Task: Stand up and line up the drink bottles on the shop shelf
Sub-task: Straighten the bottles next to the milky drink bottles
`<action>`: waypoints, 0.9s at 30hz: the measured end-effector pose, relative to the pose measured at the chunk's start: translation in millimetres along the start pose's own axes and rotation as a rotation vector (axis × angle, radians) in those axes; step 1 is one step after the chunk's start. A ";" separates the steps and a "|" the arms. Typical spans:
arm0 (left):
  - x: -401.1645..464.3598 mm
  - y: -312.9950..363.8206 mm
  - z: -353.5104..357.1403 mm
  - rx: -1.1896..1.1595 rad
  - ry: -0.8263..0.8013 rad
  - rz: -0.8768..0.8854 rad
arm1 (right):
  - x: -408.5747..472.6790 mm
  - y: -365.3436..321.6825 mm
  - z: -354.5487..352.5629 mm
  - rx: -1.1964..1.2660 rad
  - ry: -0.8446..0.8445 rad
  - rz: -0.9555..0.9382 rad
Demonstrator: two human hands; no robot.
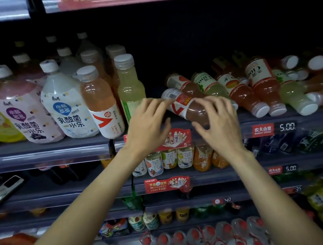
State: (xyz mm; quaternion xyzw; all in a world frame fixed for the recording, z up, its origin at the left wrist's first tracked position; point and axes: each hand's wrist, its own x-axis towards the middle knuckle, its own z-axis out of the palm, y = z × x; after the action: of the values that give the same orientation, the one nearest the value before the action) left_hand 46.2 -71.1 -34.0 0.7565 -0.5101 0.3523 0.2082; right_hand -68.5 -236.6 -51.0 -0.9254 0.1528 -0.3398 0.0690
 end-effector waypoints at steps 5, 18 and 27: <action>33.2 7.1 36.1 -0.141 -0.327 -0.046 | -2.3 20.7 -7.1 -0.117 -0.169 0.172; 61.9 8.5 48.9 -0.162 -0.010 -0.455 | 57.7 8.7 4.1 0.690 0.016 0.173; 62.3 9.2 52.5 -0.345 0.161 -0.599 | 75.5 -16.8 57.7 0.459 -0.087 0.089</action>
State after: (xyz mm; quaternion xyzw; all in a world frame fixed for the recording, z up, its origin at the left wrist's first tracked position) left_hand 69.0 -149.0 -22.9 0.7961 -0.2994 0.2427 0.4666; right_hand 27.6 -244.3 -45.0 -0.8916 0.1093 -0.3221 0.2988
